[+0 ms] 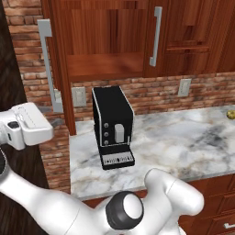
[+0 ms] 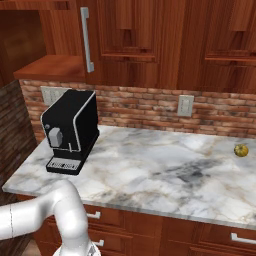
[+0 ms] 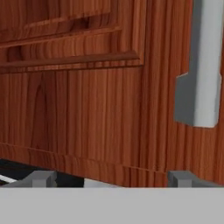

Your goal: Close all open cabinet doors.

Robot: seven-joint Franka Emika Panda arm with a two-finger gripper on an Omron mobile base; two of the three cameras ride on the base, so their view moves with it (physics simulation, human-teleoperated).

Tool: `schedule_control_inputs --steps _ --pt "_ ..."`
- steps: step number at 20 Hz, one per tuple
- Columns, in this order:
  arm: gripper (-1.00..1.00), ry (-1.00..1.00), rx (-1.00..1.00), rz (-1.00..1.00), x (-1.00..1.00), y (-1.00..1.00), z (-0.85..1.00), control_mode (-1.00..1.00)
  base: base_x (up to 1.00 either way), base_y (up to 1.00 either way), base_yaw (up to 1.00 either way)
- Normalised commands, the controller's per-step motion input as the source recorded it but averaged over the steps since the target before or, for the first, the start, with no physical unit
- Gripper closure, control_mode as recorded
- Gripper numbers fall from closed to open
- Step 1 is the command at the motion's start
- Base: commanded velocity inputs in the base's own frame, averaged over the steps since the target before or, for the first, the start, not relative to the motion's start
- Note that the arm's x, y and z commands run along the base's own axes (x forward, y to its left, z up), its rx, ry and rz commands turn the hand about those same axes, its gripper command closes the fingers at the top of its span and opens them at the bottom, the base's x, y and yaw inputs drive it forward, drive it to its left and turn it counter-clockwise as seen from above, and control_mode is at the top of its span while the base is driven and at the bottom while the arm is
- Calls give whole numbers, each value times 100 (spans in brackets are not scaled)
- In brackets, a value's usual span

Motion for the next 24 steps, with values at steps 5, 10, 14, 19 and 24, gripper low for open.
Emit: schedule_control_inputs --steps 5,10,14,19,24 --pt "-100 0 0 0 5 -36 -7 -100 0 0 0" --pt "-100 0 0 0 8 -35 -1 -100 0 0 0" --pt "-100 0 0 0 8 -32 0 -100 0 0 0" --pt "-100 0 0 1 11 -51 0 -100 0 0 0" --pt "-100 0 0 6 21 -55 -1 -100 0 0 0"
